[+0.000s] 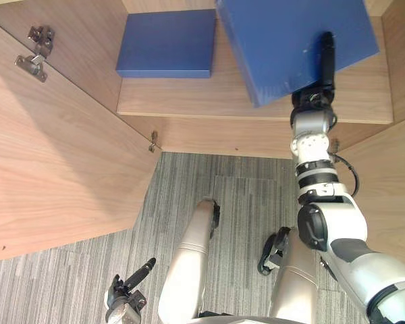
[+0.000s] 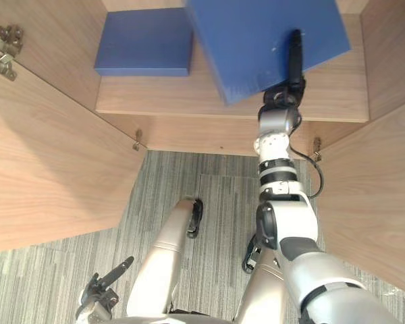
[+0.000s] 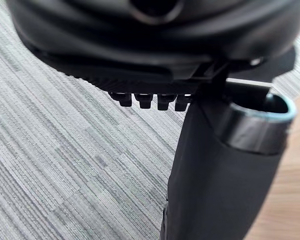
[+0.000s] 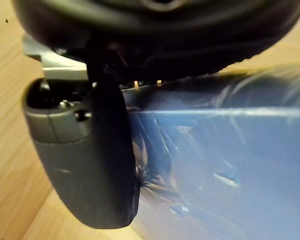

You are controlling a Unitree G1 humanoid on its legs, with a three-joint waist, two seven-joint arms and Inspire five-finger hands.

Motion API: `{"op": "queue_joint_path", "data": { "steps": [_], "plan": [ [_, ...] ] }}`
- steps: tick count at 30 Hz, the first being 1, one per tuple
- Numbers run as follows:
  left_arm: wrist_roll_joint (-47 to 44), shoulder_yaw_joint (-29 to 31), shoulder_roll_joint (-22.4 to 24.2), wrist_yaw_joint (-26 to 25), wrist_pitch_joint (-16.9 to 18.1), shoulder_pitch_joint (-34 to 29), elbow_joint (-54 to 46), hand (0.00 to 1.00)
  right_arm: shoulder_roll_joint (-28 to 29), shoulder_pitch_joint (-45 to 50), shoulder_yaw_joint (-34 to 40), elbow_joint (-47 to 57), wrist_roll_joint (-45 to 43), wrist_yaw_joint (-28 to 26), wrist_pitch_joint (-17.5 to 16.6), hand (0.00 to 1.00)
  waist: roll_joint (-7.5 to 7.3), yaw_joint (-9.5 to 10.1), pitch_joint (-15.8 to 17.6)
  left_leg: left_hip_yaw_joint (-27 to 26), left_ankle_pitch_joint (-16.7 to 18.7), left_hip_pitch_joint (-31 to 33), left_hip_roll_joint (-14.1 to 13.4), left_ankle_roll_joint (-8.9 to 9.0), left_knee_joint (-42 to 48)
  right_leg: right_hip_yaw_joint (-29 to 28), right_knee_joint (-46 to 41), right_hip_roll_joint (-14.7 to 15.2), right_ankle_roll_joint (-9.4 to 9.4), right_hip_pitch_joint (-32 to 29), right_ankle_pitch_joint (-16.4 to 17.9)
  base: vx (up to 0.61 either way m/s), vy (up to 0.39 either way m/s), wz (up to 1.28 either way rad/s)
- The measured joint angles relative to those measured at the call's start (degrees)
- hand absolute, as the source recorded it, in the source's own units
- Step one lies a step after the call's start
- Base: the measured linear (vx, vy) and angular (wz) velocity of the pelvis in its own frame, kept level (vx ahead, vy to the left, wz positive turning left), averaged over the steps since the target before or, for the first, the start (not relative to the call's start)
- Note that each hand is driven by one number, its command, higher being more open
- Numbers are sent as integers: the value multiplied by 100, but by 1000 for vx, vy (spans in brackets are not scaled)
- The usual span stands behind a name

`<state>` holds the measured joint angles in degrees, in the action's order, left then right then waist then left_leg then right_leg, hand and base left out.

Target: Walk over to the cabinet, pick up the folder, carry it to the office cabinet, place the folder inside the office cabinet, then close the office cabinet door

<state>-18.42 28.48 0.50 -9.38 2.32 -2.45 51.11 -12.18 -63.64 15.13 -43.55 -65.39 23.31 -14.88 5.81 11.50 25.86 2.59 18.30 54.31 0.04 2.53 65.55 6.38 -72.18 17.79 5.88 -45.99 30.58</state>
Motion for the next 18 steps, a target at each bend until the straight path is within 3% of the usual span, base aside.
{"op": "queue_joint_path", "data": {
  "steps": [7, 8, 14, 18],
  "plan": [
    [7, -347, 55, -22, -35, 0, -50, 100, -697, -597, 10, -415, -2, 252, 10, 0, 151, 76, -17, 251, -71, 75, 210, 42, 1, 310, -85, 197, -61, 123, 145, 38, -39, 22],
    [7, -357, 55, -23, -36, 0, -50, 100, -775, -681, -37, -512, -2, 257, 38, 100, 160, 90, -18, 261, -80, 79, 244, 52, -3, 321, -119, 233, -66, 123, 173, 14, -40, 21],
    [-4, -534, 53, -56, -35, -36, -121, 100, -1113, -931, -358, -857, 11, 431, 220, 100, 293, 125, -37, 411, -137, 175, 316, 101, -17, 488, -134, 264, -97, 130, 205, 17, -32, 12],
    [-15, -627, 52, -58, -33, -78, -158, 100, -1401, -1041, -1032, -1141, 165, 455, 539, 100, 357, 127, -29, 445, -174, 196, 340, 115, -39, 530, -148, 284, -112, 123, 213, 11, -13, 5]
  ]
}}
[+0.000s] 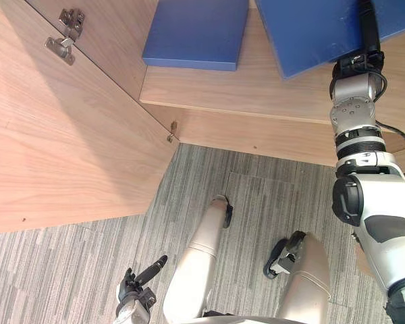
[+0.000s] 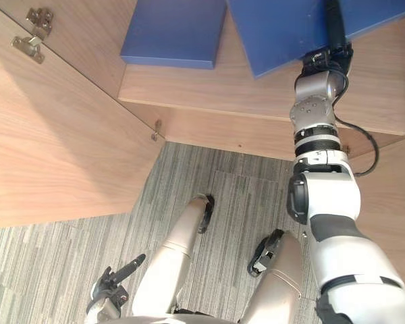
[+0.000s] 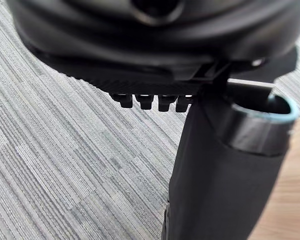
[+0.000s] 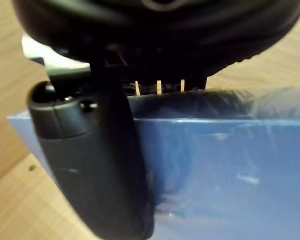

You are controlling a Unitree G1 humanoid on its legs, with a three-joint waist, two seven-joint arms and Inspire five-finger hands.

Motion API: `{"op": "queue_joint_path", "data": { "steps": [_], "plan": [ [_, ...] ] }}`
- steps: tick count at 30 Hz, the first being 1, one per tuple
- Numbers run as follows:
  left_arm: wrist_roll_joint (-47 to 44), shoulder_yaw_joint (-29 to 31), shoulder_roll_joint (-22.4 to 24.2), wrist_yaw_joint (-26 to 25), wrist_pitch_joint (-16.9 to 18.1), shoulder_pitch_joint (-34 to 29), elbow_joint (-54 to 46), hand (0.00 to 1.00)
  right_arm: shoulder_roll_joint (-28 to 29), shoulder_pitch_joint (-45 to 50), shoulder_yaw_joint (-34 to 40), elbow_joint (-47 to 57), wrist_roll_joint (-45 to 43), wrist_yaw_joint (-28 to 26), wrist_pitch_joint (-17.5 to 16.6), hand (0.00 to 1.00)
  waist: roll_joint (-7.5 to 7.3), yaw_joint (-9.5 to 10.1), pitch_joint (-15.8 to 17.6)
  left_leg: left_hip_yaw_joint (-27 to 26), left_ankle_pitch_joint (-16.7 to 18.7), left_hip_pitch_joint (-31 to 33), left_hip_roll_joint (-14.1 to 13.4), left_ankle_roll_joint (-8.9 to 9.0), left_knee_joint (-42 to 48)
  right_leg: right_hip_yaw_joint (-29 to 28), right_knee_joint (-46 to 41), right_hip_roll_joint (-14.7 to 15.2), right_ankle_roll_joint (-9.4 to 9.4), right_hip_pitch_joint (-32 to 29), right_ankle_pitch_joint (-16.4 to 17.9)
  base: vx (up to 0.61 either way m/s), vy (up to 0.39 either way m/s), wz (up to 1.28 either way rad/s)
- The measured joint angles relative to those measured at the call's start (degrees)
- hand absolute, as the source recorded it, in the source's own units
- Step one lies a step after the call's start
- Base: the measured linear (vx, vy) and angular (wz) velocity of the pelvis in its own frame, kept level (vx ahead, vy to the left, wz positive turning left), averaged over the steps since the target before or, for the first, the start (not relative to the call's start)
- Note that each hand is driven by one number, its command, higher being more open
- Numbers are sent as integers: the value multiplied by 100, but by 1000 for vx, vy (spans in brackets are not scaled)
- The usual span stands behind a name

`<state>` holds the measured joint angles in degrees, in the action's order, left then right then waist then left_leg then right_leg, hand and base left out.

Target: Walk over to the cabinet, pick up the folder, carry it to the office cabinet, place the folder inside the office cabinet, then close the office cabinet door

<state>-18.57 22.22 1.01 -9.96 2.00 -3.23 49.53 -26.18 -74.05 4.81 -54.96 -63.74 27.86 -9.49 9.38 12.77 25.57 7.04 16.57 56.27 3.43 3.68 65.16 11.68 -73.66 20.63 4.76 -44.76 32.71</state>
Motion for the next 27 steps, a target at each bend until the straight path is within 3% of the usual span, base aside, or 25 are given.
{"op": "queue_joint_path", "data": {
  "steps": [5, 19, 25, 27],
  "plan": [
    [-100, -151, -5, -2, -2, -33, -37, 100, -108, -313, -511, -64, 103, -105, 96, 100, 65, 17, 27, 36, -15, 16, 2, 15, -2, 38, -26, -1, -33, -3, 20, 12, -14, 2],
    [-112, -181, -87, -1, -4, -55, -111, 100, -119, -329, -714, -300, -381, -140, -61, 100, 143, 96, 64, 73, -88, 10, 40, 44, -189, 106, 98, 27, -37, 10, 26, 26, -11, 2],
    [-113, -359, -271, 86, -3, -71, -123, 100, -559, -329, -2722, -909, 1881, -847, 1029, 100, 151, 77, 69, 72, -81, -29, -14, 48, -204, 100, 135, -31, -31, 39, 21, 26, -6, -3],
    [-109, -388, -310, 165, -4, -77, -201, 100, -725, -330, -3387, -988, 2749, -1174, 1205, 100, 151, 82, 69, 80, -81, -53, -18, 50, -215, 107, 137, -35, -30, 61, 22, 0, 0, 0]
  ]
}}
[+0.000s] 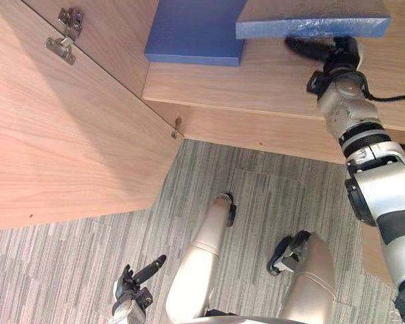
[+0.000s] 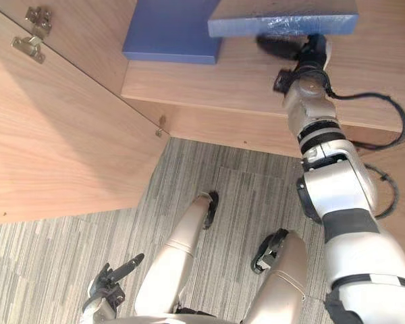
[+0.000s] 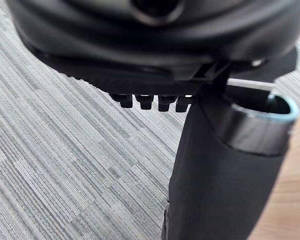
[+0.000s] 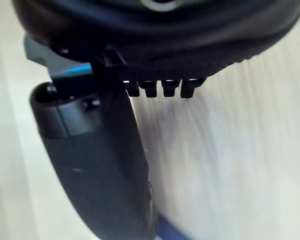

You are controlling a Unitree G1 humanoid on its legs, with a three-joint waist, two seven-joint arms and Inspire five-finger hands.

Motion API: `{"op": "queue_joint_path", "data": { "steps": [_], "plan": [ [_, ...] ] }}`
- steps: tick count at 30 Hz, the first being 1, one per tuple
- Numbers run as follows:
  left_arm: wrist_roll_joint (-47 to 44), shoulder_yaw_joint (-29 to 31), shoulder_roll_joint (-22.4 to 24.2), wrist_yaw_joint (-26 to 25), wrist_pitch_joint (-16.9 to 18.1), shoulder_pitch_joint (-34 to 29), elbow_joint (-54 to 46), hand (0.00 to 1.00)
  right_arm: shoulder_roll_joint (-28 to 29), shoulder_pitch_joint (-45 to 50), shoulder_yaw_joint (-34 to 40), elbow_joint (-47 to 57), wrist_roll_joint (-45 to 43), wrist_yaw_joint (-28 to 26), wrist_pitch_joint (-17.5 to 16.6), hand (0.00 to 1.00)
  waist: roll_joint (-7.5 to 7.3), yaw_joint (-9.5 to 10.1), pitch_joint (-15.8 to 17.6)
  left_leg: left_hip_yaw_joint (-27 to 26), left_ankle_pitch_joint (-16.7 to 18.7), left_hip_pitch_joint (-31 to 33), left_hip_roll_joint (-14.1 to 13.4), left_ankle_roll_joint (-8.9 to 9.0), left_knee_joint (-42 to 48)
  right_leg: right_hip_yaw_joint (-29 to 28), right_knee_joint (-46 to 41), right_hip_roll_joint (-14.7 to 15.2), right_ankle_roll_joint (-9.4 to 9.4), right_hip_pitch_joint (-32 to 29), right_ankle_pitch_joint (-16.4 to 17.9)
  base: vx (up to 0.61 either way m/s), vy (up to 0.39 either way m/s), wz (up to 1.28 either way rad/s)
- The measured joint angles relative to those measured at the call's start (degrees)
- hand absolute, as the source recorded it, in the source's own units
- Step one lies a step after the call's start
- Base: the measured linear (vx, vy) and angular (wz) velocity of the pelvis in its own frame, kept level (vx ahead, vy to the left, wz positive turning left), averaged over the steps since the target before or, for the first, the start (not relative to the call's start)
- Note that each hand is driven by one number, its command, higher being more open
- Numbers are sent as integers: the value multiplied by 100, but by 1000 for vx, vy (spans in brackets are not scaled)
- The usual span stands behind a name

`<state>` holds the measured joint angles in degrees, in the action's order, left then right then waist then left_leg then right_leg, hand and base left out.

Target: Walk over to the cabinet, pick up the folder, carry it to the office cabinet, place the folder inside the office cabinet, then close the office cabinet door

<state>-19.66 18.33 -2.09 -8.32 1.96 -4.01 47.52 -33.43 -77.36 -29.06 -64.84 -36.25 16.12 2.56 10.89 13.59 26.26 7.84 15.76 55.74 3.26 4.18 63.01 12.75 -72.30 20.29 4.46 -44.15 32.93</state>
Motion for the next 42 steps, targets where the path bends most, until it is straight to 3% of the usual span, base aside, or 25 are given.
{"op": "queue_joint_path", "data": {
  "steps": [7, 11, 13, 16, 21, 24, 28, 34, 42],
  "plan": [
    [66, -140, -150, 318, -8, -143, -347, 100, -282, 3, -961, -83, 2052, -790, 99, 100, -1, 0, -1, -4, -25, -39, 19, -4, -96, 12, 68, 11, 25, 33, -14, 0, 0, 0],
    [151, -219, -150, 439, -8, -230, -426, 100, -324, 247, -839, 137, 3680, -989, 77, 100, -4, 5, -2, -21, -69, -43, 24, -7, -199, 14, 136, 19, 63, 12, -44, 0, 0, 0],
    [176, -228, -132, 476, -9, -260, -440, 100, -357, 323, -705, 185, 3871, -960, 35, 100, -5, 7, -2, -47, -75, -43, 22, -15, -225, -9, 151, 22, 78, -8, -54, 19, 5, -3],
    [180, -227, -130, 514, -9, -265, -465, 100, -413, 459, -566, 358, 3978, -995, -74, 100, -8, 6, -3, -92, -87, -46, 22, -27, -279, -44, 182, 31, 88, -46, -71, 22, 4, -4],
    [181, -229, -89, 777, -18, -387, -646, 100, -735, 779, -710, 1048, 4333, -1755, -104, 100, -38, -12, -5, -125, -90, -203, -26, -31, -399, -54, 343, -16, 126, 88, -117, 17, 0, -4],
    [180, -327, -75, 829, -29, -541, -658, 100, -1063, 1232, -953, 2009, 4321, -2163, -98, 100, -182, -46, 0, -236, -93, -316, -133, -37, -521, -129, 497, -100, 146, 121, -191, 37, 4, -21],
    [160, -748, -65, 976, -28, -664, -575, 100, -1463, 1646, -1404, 3105, 4252, -2691, -278, 100, -395, -247, 35, -381, -76, -463, -270, -58, -630, -242, 659, -200, 129, 181, -287, 37, 18, -22],
    [105, -893, -77, 1073, 22, -688, -592, 100, -1970, 1819, -2154, 3536, 3592, -3336, -474, 100, -599, -299, 39, -536, -66, -991, -405, -76, -947, -299, 1060, -321, 92, 620, -420, 15, 21, -15],
    [-4, -1023, -108, 1150, 56, -985, -730, 100, -2102, 1870, -2531, 3592, 3584, -3890, -561, 100, -658, -313, 33, -785, -2, -1581, -524, -190, -1268, -366, 1559, -381, 164, 1162, -556, 50, 48, -12]
  ]
}}
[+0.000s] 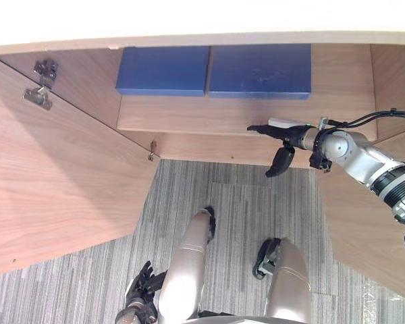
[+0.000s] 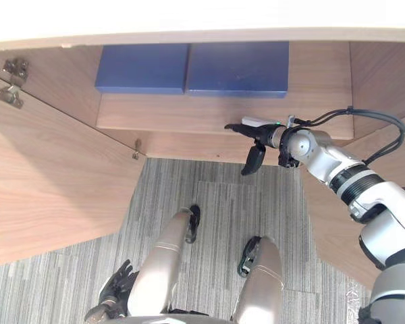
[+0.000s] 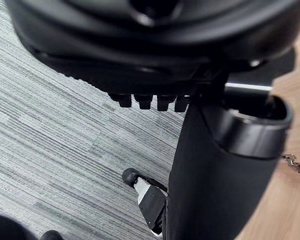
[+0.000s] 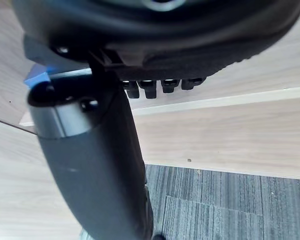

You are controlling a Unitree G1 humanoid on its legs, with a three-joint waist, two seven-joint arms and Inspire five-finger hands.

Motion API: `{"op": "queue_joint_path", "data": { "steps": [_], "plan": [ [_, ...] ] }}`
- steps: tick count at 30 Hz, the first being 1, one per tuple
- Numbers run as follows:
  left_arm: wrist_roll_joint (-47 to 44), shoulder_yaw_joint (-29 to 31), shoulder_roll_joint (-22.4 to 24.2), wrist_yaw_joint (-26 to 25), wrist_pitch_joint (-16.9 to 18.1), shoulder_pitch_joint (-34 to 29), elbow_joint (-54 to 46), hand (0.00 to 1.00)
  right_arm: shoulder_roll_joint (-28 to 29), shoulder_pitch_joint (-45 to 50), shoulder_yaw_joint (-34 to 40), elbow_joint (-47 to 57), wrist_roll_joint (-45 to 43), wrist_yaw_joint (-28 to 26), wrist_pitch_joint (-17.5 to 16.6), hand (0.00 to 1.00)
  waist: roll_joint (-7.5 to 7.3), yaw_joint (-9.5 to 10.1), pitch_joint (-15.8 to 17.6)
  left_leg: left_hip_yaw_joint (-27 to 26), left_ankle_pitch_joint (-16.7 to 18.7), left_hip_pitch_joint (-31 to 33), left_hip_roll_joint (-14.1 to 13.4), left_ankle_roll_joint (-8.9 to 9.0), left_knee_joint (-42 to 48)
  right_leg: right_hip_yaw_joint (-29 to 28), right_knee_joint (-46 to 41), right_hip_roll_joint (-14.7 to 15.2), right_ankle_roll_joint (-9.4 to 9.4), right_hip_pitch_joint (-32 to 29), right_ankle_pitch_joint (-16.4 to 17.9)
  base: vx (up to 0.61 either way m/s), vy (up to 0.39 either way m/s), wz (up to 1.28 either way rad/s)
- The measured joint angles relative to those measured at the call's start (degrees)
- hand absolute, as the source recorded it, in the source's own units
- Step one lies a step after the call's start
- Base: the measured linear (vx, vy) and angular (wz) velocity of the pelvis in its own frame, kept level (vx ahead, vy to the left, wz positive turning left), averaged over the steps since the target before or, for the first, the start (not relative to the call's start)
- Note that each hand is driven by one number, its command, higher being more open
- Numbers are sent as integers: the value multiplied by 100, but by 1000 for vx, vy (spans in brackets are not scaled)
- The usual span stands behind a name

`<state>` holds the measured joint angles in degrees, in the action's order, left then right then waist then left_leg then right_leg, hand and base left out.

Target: Walk over to the cabinet, pick up the folder, carry it to the office cabinet, place the folder inside the office cabinet, then close the office cabinet door

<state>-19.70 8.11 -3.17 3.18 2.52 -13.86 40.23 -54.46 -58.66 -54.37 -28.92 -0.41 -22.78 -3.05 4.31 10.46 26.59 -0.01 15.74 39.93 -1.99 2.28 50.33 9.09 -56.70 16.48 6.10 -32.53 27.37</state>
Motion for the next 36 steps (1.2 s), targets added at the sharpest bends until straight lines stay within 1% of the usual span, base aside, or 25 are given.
{"op": "queue_joint_path", "data": {
  "steps": [5, 7, 9, 10, 11, 12, 13, 14, 15, 16, 18, 19, 20, 21, 22, 23, 24, 25, 26, 27, 30, 33, 34, 35, 36],
  "plan": [
    [-9, -43, -39, 1, -2, -150, -36, 100, 115, 202, -215, -67, 16, -193, 91, 100, -56, 10, -11, -185, 2, -565, -175, -4, -356, 33, 510, -122, 10, 522, -194, 47, 31, -20],
    [-8, -39, -93, -25, -3, -229, -32, 100, 317, 487, -194, -127, 30, -200, 198, 100, -132, -5, -55, -298, -17, -960, -286, -1, -647, 55, 871, -215, 3, 857, -340, 50, 14, -32],
    [-6, -18, -132, -44, -4, -291, -32, 100, 498, 815, -66, -130, 31, -190, 211, 100, -215, -43, -114, -375, -87, -1276, -334, 13, -938, 90, 1192, -268, 1, 1130, -456, 71, -11, -27],
    [4, -18, -192, -59, -16, -380, -9, 100, 771, 1282, 232, -134, 40, -148, 225, 100, -285, -68, -247, -438, -183, -1577, -410, 51, -1291, 180, 1620, -367, -40, 1409, -649, 84, -28, -29],
    [9, -14, -211, -66, -25, -416, 7, 100, 916, 1520, 433, -138, 41, -107, 225, 100, -309, -83, -328, -449, -234, -1676, -449, 71, -1439, 206, 1826, -435, -39, 1517, -739, 108, -44, -36],
    [14, -4, -216, -89, -51, -500, 12, 100, 1252, 1948, 774, -197, 94, 11, 206, 100, -362, -118, -479, -507, -346, -1883, -537, 101, -1746, 220, 2263, -576, -69, 1726, -937, 131, -49, -45],
    [20, 10, -215, -114, -56, -551, 25, 100, 1650, 2260, 1051, -371, 295, 152, 182, 100, -385, -122, -638, -576, -436, -2049, -669, 140, -2002, 182, 2737, -780, -109, 1890, -1177, 133, -47, -51],
    [25, 14, -216, -129, -56, -554, 40, 100, 1845, 2376, 1159, -493, 375, 237, 171, 100, -386, -128, -707, -571, -474, -2108, -716, 164, -2099, 143, 2960, -878, -138, 1956, -1295, 104, -36, -57],
    [49, 20, -220, -149, -53, -545, 49, 100, 2171, 2517, 1347, -764, 534, 371, 154, 100, -397, -131, -821, -430, -532, -2160, -753, 167, -2200, 72, 3279, -1020, -180, 2057, -1468, 58, -51, -70],
    [238, 26, -195, -190, -31, -533, 49, 100, 2633, 2664, 1539, -1256, 828, 681, 141, 100, -428, -115, -1046, 269, -575, -2188, -662, 215, -2341, -85, 3658, -1208, -234, 2133, -1702, 45, -59, -73],
    [370, 84, -138, -252, -27, -478, 62, 100, 3118, 2840, 1939, -1757, 1032, 925, 144, 100, -471, -112, -1221, 1100, -599, -2357, -554, 255, -2627, -271, 3999, -1345, -271, 2218, -1915, 23, -71, -70],
    [506, 189, -33, -339, -23, -383, 91, 100, 3425, 3074, 2355, -1987, 1138, 1135, 146, 100, -509, -120, -1359, 1448, -645, -2486, -516, 336, -2837, -405, 4265, -1421, -269, 2266, -2084, -1, -49, -69],
    [574, 282, 26, -388, -5, -281, 142, 100, 3643, 3314, 2755, -2100, 1149, 1290, 148, 100, -519, -119, -1482, 1559, -662, -2565, -519, 366, -2974, -511, 4453, -1462, -257, 2302, -2204, -17, -7, -64],
    [598, 296, 38, -420, -2, -201, 182, 100, 3854, 3561, 3135, -2152, 1141, 1428, 152, 100, -512, -151, -1575, 1535, -675, -2663, -541, 388, -3110, -615, 4616, -1479, -243, 2368, -2310, -15, 76, -70],
    [690, 310, 37, -469, 14, -142, 203, 100, 4118, 3924, 3564, -2151, 999, 1685, 156, 100, -514, -196, -1693, 1383, -686, -2826, -572, 409, -3291, -805, 4773, -1486, -211, 2409, -2439, -4, 101, -67],
    [695, 315, 55, -514, 16, -108, 215, 100, 4241, 4116, 3774, -2143, 867, 1796, 155, 100, -508, -238, -1745, 1291, -688, -2923, -574, 411, -3375, -897, 4847, -1475, -189, 2450, -2497, -15, 143, -82],
    [715, 350, 83, -549, 31, -54, 226, 100, 4458, 4467, 4100, -2132, 625, 1945, 155, 100, -515, -313, -1820, 1071, -704, -3112, -560, 414, -3503, -1116, 4923, -1439, -136, 2504, -2582, -40, 134, -86],
    [795, 362, 110, -631, 79, -12, 247, 100, 4632, 4828, 4345, -2126, 315, 2063, 156, 100, -531, -395, -1907, 827, -721, -3306, -542, 387, -3610, -1331, 4990, -1403, -92, 2557, -2658, -56, 133, -87],
    [829, 361, 122, -671, 106, 6, 278, 100, 4714, 5020, 4473, -2118, 179, 2115, 156, 100, -533, -437, -1968, 719, -736, -3390, -528, 365, -3675, -1433, 5010, -1388, -75, 2569, -2686, -65, 120, -82],
    [918, 359, 153, -720, 140, 81, 372, 100, 4844, 5384, 4723, -2073, -5, 2224, 156, 100, -554, -531, -2067, 526, -769, -3538, -497, 335, -3796, -1609, 5023, -1353, -45, 2569, -2735, -74, 100, -73],
    [1148, 360, 251, -887, 189, 369, 658, 100, 5002, 6019, 5249, -2043, -220, 2474, 164, 100, -593, -794, -2115, 148, -805, -3790, -426, 296, -3910, -1986, 5077, -1305, 30, 2569, -2893, -109, 83, -65],
    [1360, 419, 324, -990, 200, 549, 816, 100, 5112, 6338, 5720, -2004, -443, 2640, 183, 100, -641, -873, -2106, -353, -782, -3973, -423, 309, -3902, -2410, 5173, -1332, 32, 2508, -3079, -157, 74, -81],
    [1375, 452, 341, -1039, 208, 583, 879, 100, 5161, 6348, 5876, -1962, -444, 2724, 200, 100, -641, -881, -2086, -591, -772, -4041, -431, 293, -3899, -2354, 5149, -1290, -82, 2422, -3095, -151, 62, -99],
    [1377, 488, 353, -1058, 220, 593, 916, 100, 5178, 6346, 5973, -1892, -445, 2743, 202, 100, -617, -876, -2061, -755, -759, -4084, -455, 273, -3892, -2115, 5117, -1221, -209, 2358, -3076, -153, 70, -123],
    [1394, 603, 365, -1082, 234, 641, 1009, 100, 5224, 6335, 6094, -1698, -449, 2792, 196, 100, -582, -869, -2001, -1104, -744, -4130, -507, 188, -3868, -1417, 5040, -1030, -603, 2250, -3050, -128, 75, -132]
  ]
}}
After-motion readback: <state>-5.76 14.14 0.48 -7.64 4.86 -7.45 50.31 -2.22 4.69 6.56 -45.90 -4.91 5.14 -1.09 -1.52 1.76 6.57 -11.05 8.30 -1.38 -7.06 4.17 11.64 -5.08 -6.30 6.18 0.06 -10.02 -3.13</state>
